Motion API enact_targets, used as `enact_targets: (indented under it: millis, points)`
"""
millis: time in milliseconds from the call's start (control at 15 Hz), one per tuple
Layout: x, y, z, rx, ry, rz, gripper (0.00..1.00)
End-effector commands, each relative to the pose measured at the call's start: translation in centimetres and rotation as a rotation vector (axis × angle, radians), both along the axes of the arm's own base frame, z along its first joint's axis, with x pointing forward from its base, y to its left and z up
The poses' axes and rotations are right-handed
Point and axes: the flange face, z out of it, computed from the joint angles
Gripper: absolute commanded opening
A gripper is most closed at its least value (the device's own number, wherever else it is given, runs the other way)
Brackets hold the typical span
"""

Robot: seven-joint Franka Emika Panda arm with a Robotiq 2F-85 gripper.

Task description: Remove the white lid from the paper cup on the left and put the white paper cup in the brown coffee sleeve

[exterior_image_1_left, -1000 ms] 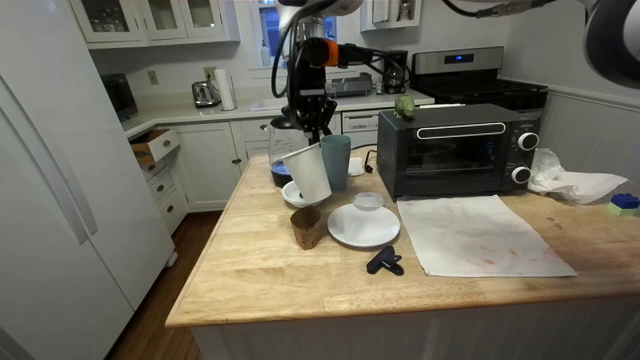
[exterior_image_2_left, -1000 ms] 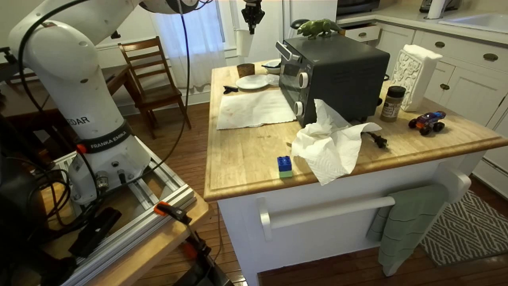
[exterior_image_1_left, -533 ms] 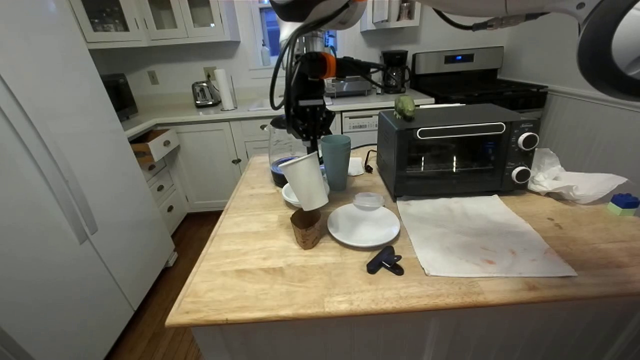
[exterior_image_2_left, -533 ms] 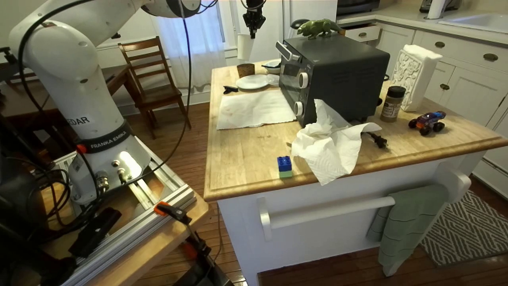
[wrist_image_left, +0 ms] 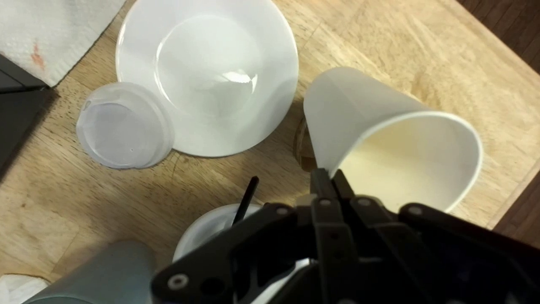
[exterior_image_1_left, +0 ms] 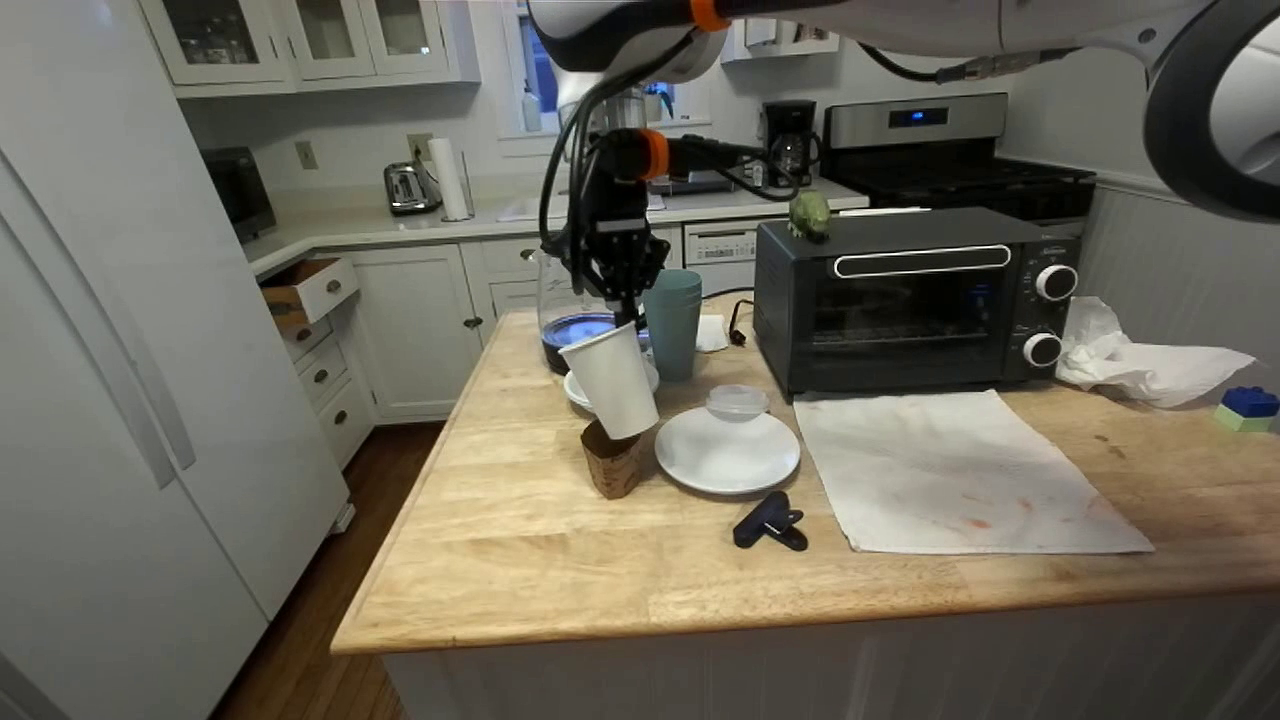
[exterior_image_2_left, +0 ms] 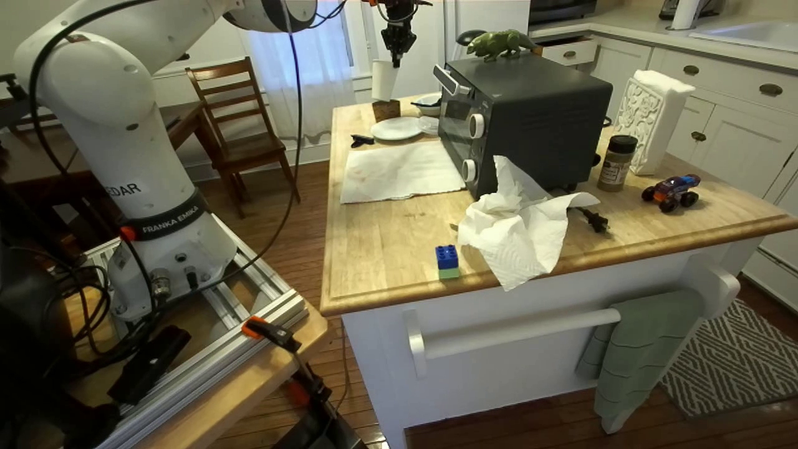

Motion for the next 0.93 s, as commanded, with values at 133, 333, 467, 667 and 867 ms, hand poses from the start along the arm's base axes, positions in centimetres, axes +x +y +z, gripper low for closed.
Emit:
enact_targets:
  millis: [133, 333, 467, 667, 867]
  points:
    - [0.6, 0.3, 0.0, 0.024, -0.039, -0.045, 0.01]
    - [0.7, 0.6, -0.4, 0.024, -0.047, -0.058, 0.01]
    - [0.9, 0.7, -0.6, 0.026, -0.060, -0.073, 0.01]
    - [1.1, 1.1, -0.9, 0.025, -0.070, -0.088, 0.01]
    - [1.2, 1.2, -1.3, 0.019, -0.073, -0.092, 0.01]
